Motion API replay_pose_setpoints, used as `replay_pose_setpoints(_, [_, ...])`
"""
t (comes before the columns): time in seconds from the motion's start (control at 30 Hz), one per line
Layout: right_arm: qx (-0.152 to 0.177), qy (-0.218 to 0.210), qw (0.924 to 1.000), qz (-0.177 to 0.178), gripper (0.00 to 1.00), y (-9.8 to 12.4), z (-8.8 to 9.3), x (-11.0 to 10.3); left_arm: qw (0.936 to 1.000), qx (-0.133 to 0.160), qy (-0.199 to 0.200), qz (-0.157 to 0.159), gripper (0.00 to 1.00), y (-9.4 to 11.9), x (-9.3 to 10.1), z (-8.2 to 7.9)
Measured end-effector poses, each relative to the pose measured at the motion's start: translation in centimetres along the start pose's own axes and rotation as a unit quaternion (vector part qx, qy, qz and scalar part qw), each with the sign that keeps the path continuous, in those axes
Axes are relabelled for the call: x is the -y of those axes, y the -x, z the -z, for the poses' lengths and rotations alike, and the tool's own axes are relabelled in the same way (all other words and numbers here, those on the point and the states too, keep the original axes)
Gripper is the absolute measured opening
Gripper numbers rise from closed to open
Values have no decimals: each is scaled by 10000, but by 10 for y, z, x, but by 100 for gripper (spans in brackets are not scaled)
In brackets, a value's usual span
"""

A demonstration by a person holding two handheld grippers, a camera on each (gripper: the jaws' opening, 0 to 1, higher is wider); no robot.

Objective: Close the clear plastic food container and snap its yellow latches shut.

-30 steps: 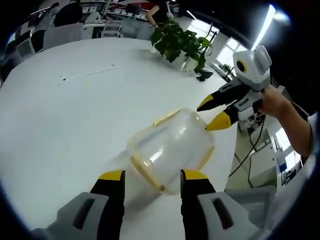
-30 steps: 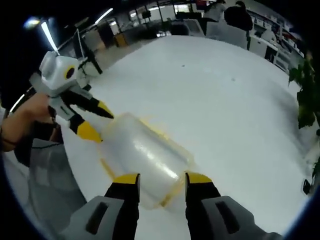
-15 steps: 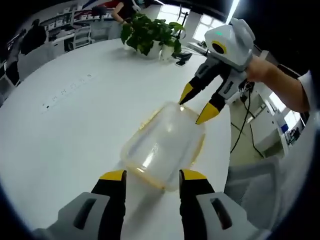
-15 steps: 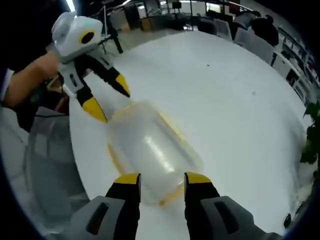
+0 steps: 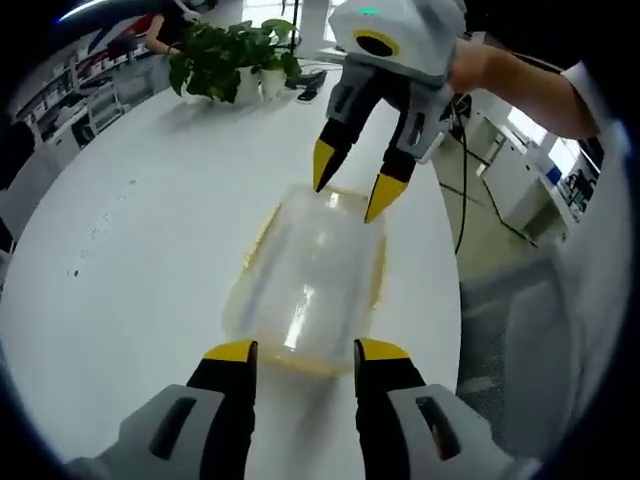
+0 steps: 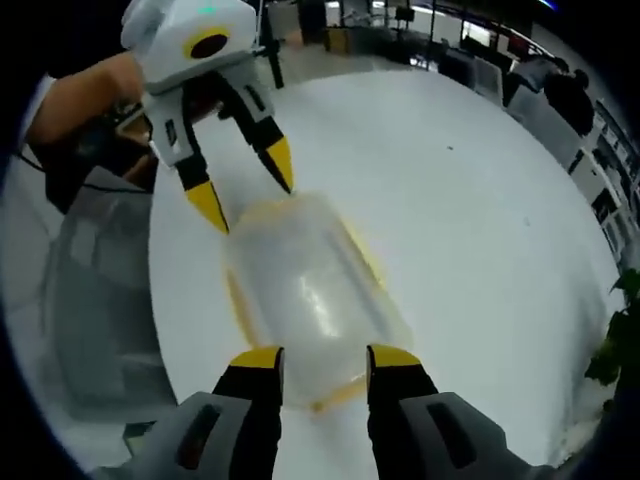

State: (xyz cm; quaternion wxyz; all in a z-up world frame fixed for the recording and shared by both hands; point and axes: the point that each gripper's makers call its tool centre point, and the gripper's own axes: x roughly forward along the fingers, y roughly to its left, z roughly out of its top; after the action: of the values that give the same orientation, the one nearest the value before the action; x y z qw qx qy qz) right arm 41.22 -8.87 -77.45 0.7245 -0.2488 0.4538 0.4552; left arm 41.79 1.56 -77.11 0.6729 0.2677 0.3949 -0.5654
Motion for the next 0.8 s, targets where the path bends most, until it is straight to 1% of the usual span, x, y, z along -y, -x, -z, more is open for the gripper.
replay_pose_setpoints(0.23, [-107, 248, 9996, -81, 30, -1, 1, -2, 9994, -27, -347, -49, 36, 2, -2, -4])
replay_pose_setpoints(0.4, [-156, 396, 9991, -67, 30, 0, 1, 1, 9968, -109, -780, -164, 33, 3, -6, -8])
replay_pose_setpoints(0.6, [-169, 498, 9986, -20, 29, 2, 0, 5, 9959, -90, -888, -141, 33, 2, -5, -13])
replay_pose_setpoints(0.67, [-156, 542, 9984, -26, 29, 3, -1, 6, 9953, -13, -961, -119, 32, 1, -4, -17])
replay_pose_setpoints(0.8, [-153, 592, 9981, -24, 28, 3, -2, 7, 9950, 28, -993, -110, 32, -1, -2, -21])
